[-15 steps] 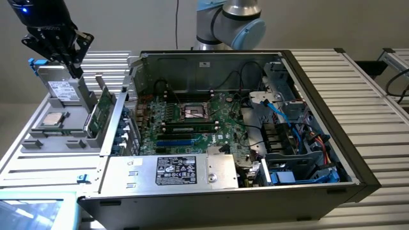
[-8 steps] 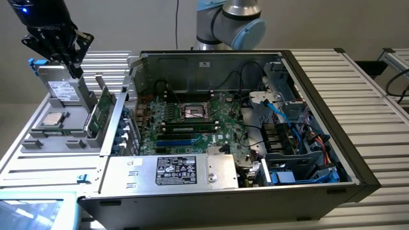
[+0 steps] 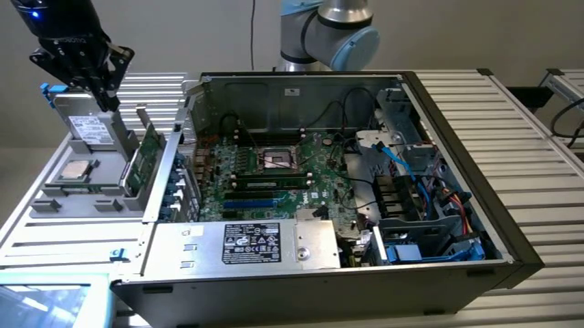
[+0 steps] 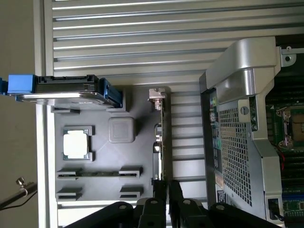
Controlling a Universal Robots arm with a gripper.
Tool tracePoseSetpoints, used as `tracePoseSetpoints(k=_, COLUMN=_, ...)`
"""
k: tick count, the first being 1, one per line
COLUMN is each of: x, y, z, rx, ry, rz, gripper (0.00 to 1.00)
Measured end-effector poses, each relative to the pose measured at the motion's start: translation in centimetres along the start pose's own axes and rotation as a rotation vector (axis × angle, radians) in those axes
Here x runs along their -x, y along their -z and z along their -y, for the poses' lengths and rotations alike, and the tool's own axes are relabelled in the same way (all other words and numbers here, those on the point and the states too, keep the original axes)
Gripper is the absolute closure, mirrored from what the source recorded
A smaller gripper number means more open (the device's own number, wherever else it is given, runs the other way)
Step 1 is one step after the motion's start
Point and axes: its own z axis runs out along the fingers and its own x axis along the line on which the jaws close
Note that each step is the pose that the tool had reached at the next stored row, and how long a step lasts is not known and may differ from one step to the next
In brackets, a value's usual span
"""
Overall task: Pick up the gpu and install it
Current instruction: 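Pick up the gpu and move the gpu toward the slot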
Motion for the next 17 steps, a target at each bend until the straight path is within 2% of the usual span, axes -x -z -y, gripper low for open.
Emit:
tracePoseSetpoints(k=1, x=0.0, y=0.00, z=0.00, rx=0.0000, ry=0.000, rz=0.0000, gripper=0.80)
tracePoseSetpoints(k=3, x=0.0, y=0.00, z=0.00, rx=0.0000, ry=0.000, rz=0.0000, gripper=0.68)
tracePoseSetpoints(k=4, x=0.0, y=0.00, z=0.00, rx=0.0000, ry=0.000, rz=0.0001, gripper=0.68)
tracePoseSetpoints(k=5, x=0.0, y=-0.01, z=0.00, rx=0.0000, ry=0.000, rz=0.0001, gripper=0.62)
tracePoseSetpoints(k=7, x=0.0, y=-0.10, z=0.00, rx=0.0002, ry=0.000, rz=0.0005, gripper=0.62)
tracePoseSetpoints(k=11, x=-0.4, y=-0.68, z=0.01, rx=0.0008, ry=0.001, rz=0.0100, gripper=0.62)
tracePoseSetpoints(k=14, x=-0.4, y=-1.15, z=0.07, rx=0.0021, ry=0.002, rz=0.0104, gripper=0.62)
tracePoseSetpoints(k=17, x=-0.5, y=-1.65, z=0.16, rx=0.0075, ry=0.004, rz=0.0105, gripper=0.60)
